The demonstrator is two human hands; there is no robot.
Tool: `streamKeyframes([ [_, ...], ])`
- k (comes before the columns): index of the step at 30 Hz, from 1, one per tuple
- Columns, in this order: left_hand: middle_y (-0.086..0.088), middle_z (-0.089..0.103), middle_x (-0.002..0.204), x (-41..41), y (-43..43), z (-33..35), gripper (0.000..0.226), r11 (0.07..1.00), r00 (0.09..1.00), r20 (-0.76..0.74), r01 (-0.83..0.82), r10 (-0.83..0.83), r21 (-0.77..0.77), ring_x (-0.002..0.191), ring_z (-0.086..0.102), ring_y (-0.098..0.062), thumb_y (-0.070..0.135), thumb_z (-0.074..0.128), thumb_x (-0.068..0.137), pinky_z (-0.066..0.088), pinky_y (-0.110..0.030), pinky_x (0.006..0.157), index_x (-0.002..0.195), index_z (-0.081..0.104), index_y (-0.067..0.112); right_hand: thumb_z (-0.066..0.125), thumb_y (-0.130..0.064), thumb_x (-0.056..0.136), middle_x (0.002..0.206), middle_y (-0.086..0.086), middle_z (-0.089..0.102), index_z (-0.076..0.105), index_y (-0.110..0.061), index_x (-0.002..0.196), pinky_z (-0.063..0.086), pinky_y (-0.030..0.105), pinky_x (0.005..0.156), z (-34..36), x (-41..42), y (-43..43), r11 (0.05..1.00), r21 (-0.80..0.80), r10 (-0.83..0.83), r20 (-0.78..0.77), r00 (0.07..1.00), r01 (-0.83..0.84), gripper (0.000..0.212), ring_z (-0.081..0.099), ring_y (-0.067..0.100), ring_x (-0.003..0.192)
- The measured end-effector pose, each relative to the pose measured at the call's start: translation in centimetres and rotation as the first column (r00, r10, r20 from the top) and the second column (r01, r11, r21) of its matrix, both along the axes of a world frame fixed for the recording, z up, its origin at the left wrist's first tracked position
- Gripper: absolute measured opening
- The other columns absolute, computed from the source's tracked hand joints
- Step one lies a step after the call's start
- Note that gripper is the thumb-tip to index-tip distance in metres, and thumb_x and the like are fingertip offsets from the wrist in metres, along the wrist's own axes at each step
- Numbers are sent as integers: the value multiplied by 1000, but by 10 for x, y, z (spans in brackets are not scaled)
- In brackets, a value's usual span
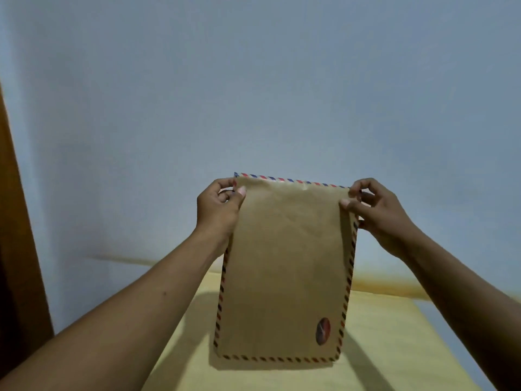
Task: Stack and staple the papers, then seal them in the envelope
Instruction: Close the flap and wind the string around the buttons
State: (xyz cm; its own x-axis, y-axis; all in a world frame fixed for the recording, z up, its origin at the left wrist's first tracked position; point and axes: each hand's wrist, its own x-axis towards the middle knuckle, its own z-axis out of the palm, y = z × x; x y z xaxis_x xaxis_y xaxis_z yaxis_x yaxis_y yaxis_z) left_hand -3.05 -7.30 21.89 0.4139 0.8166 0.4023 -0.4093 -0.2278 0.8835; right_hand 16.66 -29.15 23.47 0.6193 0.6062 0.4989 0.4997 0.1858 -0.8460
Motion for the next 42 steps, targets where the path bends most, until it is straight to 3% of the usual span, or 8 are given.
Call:
streamKeyframes([
  [8,-4,69,98,72,-10,-44,25,985,986,-157,28,-56,-173,81,67,-16,15,69,95,56,-30,73,118,59,18,59,-9,97,103,15,67,66,-7,95,50,42,71,-66,39,-32,966,-131,-238,-125,963,222,7,59,27,89],
  [13,-1,57,122,107,-17,-97,63,980,821,-562,180,-104,81,110,63,-25,25,71,90,51,-35,95,142,35,29,51,-6,101,101,13,67,70,-9,96,48,40,73,-118,78,-36,885,-264,-443,-220,869,384,20,59,27,84],
  [19,2,9,165,118,-33,-194,61,749,608,-792,499,56,436,145,41,-16,38,69,90,37,-27,114,145,46,25,52,4,92,104,6,70,71,-14,91,47,33,84,-193,109,-22,765,-435,-532,-11,847,475,26,62,22,99],
  [25,2,26,161,115,-27,-242,53,649,385,-905,644,183,405,146,36,-18,53,54,97,38,-34,114,141,53,24,50,-1,93,105,4,66,63,-23,91,49,37,84,-249,113,-11,651,-592,-471,176,865,475,26,61,26,99],
  [28,4,38,154,117,-23,-248,55,623,390,-894,649,219,436,142,39,-16,54,48,99,40,-34,112,146,49,24,51,-8,92,107,8,61,58,-32,91,49,42,86,-257,111,-6,589,-636,-447,256,857,498,25,58,34,106],
  [32,5,37,157,119,-19,-253,56,596,407,-877,648,255,474,145,35,-14,55,44,99,39,-31,111,148,47,27,49,-32,95,143,11,44,61,-29,119,40,45,99,-250,96,5,326,-681,-369,546,752,655,26,36,35,130],
  [38,1,46,149,119,-6,-241,47,567,569,-718,462,400,682,139,44,-23,41,48,99,41,-35,110,143,52,27,42,-51,96,159,-1,28,51,-35,131,26,49,113,-235,44,15,476,-706,-83,558,826,525,40,21,24,145],
  [42,-2,22,168,113,29,-235,62,670,370,-823,480,431,566,156,17,-24,36,45,102,16,-43,127,160,25,26,37,-57,99,160,-1,27,38,-31,145,22,52,115,-241,25,18,399,-826,98,470,877,398,53,21,24,147],
])
